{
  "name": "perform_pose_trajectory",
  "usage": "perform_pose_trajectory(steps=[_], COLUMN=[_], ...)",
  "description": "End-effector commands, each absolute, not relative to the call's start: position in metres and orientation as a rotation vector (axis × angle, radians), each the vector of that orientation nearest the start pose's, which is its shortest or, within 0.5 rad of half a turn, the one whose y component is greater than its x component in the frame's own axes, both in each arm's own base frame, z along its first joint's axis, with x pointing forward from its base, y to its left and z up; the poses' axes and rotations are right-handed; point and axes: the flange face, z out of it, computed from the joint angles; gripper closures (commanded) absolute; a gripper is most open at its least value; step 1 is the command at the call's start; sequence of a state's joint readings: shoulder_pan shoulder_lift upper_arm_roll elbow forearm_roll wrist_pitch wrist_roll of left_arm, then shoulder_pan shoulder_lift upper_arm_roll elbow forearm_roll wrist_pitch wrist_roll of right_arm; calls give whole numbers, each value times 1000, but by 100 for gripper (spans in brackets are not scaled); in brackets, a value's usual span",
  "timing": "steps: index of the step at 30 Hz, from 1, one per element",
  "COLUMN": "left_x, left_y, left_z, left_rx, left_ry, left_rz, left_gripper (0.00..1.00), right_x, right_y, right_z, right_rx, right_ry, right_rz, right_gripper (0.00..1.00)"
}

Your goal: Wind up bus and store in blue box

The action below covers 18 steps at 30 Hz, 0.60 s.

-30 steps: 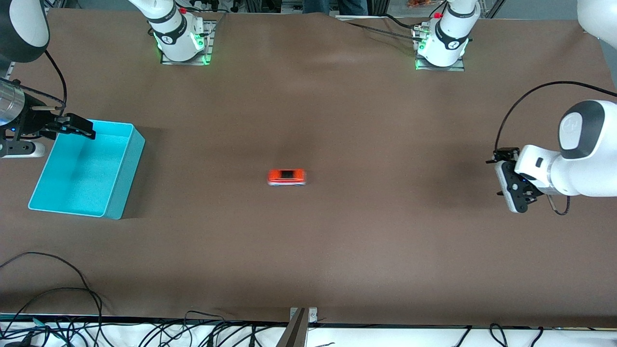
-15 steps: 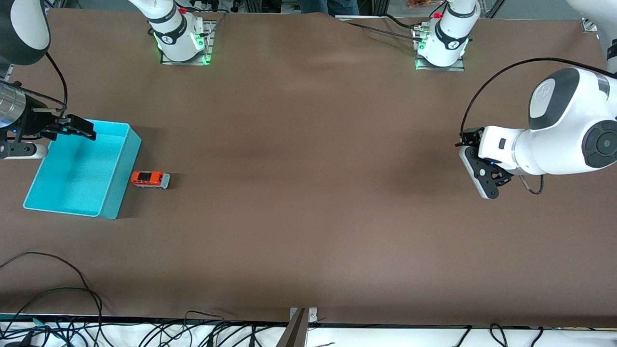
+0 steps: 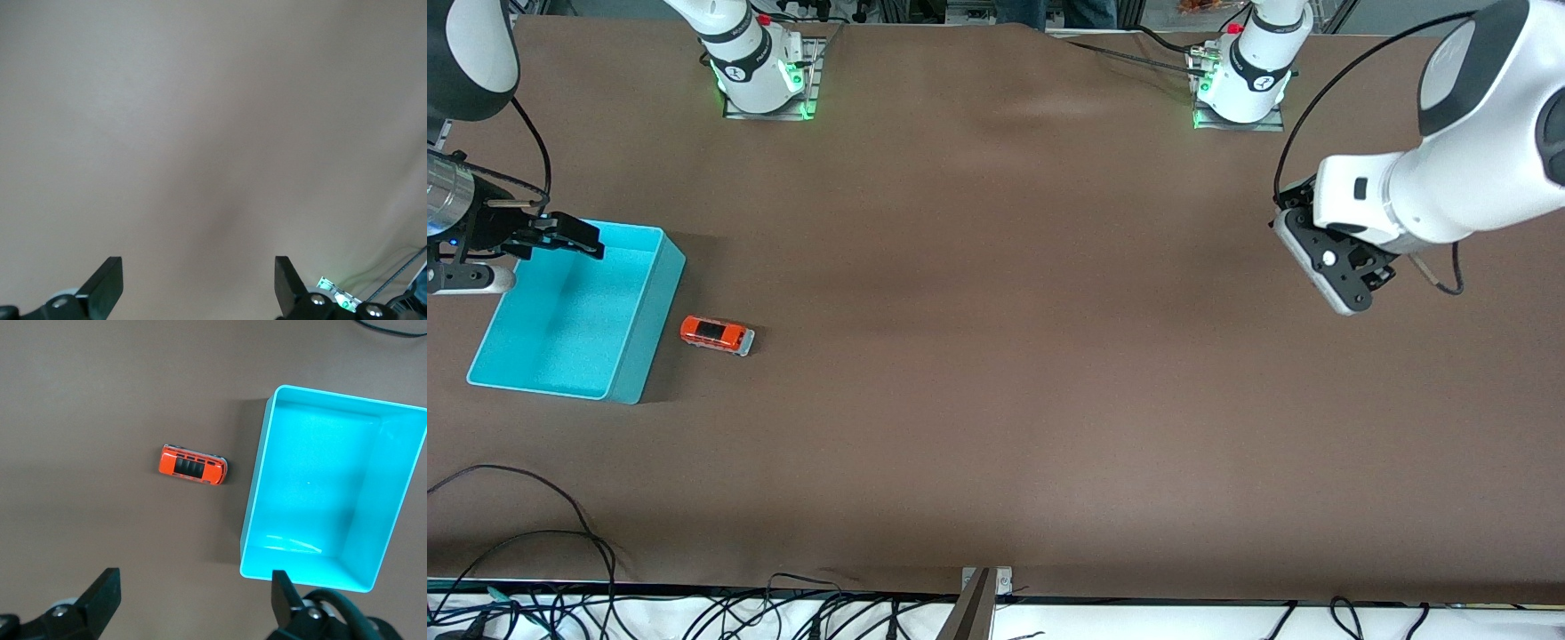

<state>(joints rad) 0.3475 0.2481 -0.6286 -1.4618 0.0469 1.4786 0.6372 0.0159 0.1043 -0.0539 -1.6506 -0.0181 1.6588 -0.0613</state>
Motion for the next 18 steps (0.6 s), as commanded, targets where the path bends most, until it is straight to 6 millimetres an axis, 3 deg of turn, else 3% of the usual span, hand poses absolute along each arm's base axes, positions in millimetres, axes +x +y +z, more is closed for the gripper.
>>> perform_pose_trajectory(steps=[1,9,15,18], left_x=[576,572,562,560], left_y=[-117,-102,-72,-68], left_z=[570,579,574,578], left_rx=[-2888,-2920,-2988,-2999], left_ry=[1354,1129,824,744], left_rz=[244,143,108,14], left_gripper=[0,0,0,0], right_x=[586,586,584,583], right_y=[-25,-24,-22,-22], right_z=[540,541,546,547], right_rx=[-3171,-3171,-3171,-3170], right_ry=[-57,-62,-72,-64], right_rz=[161,159,147,144], right_gripper=[0,0,0,0])
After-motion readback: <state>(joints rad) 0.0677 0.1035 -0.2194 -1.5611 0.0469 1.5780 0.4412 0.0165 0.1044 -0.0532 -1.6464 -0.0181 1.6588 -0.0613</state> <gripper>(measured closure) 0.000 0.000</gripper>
